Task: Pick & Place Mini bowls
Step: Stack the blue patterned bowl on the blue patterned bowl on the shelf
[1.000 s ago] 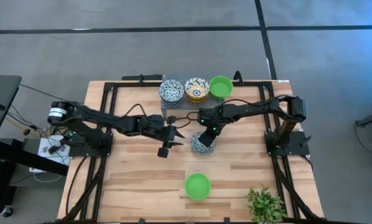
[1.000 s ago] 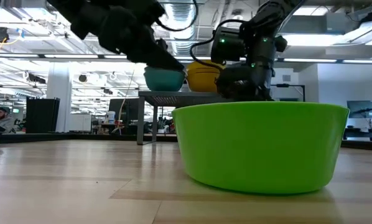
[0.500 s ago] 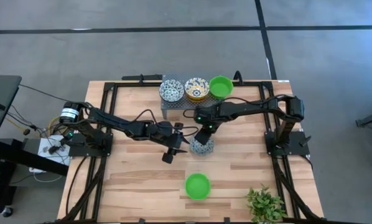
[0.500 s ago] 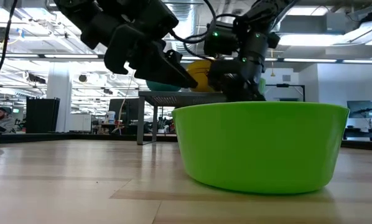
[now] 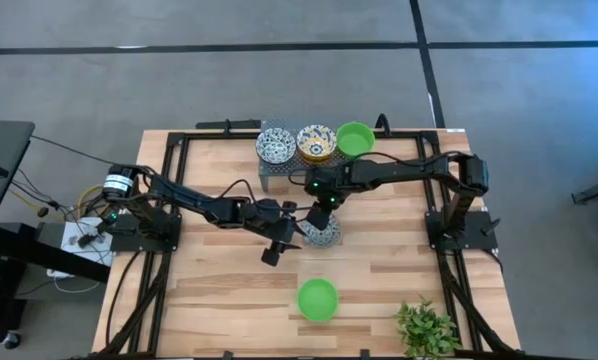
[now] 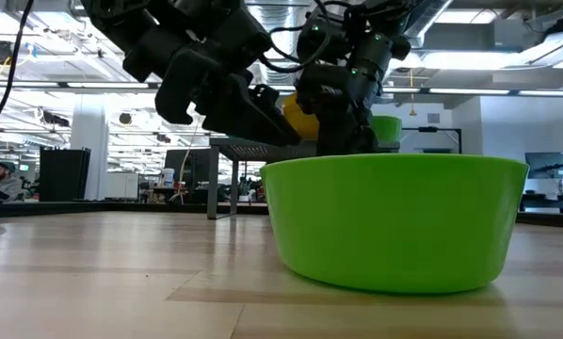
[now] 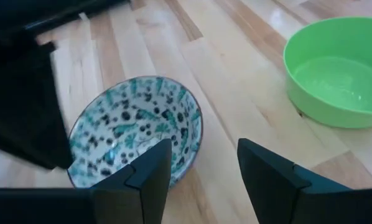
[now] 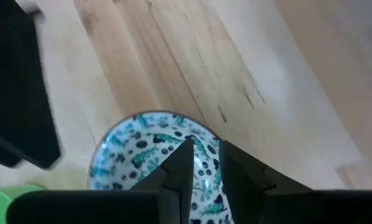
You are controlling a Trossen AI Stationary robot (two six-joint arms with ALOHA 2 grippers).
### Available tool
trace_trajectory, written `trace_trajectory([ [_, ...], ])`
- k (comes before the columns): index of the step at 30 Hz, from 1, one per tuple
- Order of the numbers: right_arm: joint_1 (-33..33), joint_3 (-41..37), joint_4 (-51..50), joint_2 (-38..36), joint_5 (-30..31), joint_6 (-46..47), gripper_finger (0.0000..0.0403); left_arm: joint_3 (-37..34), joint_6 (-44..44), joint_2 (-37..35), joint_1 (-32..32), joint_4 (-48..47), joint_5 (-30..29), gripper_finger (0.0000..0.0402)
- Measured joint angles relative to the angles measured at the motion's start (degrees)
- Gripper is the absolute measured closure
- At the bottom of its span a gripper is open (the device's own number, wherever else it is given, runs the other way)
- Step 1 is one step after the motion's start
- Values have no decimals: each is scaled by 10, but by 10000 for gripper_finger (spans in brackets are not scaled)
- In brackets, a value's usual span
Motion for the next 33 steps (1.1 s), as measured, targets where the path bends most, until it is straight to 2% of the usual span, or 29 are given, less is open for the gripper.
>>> trace_trajectory([
  [5, -1, 37, -38, 0, -12, -8, 329, 0, 0, 5, -3, 18, 2, 215],
  [9, 1, 95, -157, -3, -19, -53, 330, 0, 0, 5, -1, 33, 11, 215],
  [13, 16, 133, -243, -37, 50, -59, 330, 0, 0, 5, -1, 33, 11, 215],
  [18, 49, 134, -256, -122, 100, -66, 330, 0, 0, 6, -1, 32, 11, 215],
  [21, 74, 111, -235, -172, 119, -68, 330, 0, 0, 10, 3, 35, 11, 215],
  [27, 115, -6, -146, -256, 120, -53, 331, 0, 23, 49, 3, 46, 10, 215],
  [33, 132, -91, -67, -296, 120, -33, 331, 0, 55, 79, 9, 97, 10, 215],
])
